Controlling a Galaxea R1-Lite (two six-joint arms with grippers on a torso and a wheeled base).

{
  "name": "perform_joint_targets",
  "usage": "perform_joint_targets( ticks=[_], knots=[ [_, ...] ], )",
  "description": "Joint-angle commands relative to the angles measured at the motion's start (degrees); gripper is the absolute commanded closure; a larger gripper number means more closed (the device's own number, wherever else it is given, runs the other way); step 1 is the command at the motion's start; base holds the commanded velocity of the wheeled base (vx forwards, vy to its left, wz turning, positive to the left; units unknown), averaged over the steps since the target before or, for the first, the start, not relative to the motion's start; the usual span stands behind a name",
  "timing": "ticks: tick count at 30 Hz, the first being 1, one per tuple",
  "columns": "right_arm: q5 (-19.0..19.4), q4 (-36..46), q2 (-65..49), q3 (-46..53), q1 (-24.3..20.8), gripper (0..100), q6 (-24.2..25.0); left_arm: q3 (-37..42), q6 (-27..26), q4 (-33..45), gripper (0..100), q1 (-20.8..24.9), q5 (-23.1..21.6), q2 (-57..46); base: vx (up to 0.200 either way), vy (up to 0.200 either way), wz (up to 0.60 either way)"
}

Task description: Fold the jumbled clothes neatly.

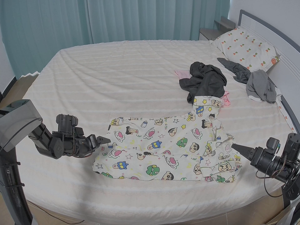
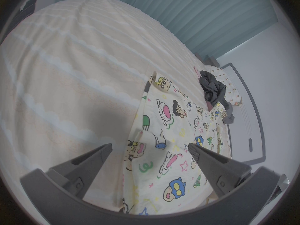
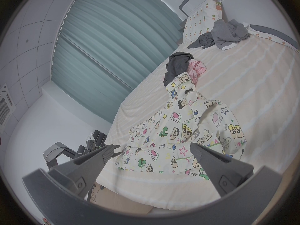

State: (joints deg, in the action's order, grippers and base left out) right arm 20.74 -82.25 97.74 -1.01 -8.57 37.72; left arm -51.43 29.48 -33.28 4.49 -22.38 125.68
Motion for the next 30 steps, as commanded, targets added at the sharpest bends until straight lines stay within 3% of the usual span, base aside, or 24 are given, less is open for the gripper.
perform_joint_targets(
  ticks=[1,13,14,30],
  knots=[
    [0.01,0.69,0.08,1.01,-0.04,0,-0.01,-0.16,-0.56,-0.03,0,0.17,-1.88,0.97,0.0,0.0,0.0],
    [0.01,0.95,-0.01,1.01,-0.57,0,-0.19,-1.21,-0.56,-1.08,0,1.49,-2.14,2.81,0.0,0.0,0.0],
    [0.01,0.95,0.08,1.01,-0.57,0,-0.19,-1.04,-0.56,-1.26,100,1.49,-2.14,2.72,0.0,0.0,0.0],
    [0.01,0.95,0.17,1.01,-0.57,0,-0.19,2.83,-2.05,-0.65,100,1.14,-1.61,-1.41,0.0,0.0,0.0]
  ],
)
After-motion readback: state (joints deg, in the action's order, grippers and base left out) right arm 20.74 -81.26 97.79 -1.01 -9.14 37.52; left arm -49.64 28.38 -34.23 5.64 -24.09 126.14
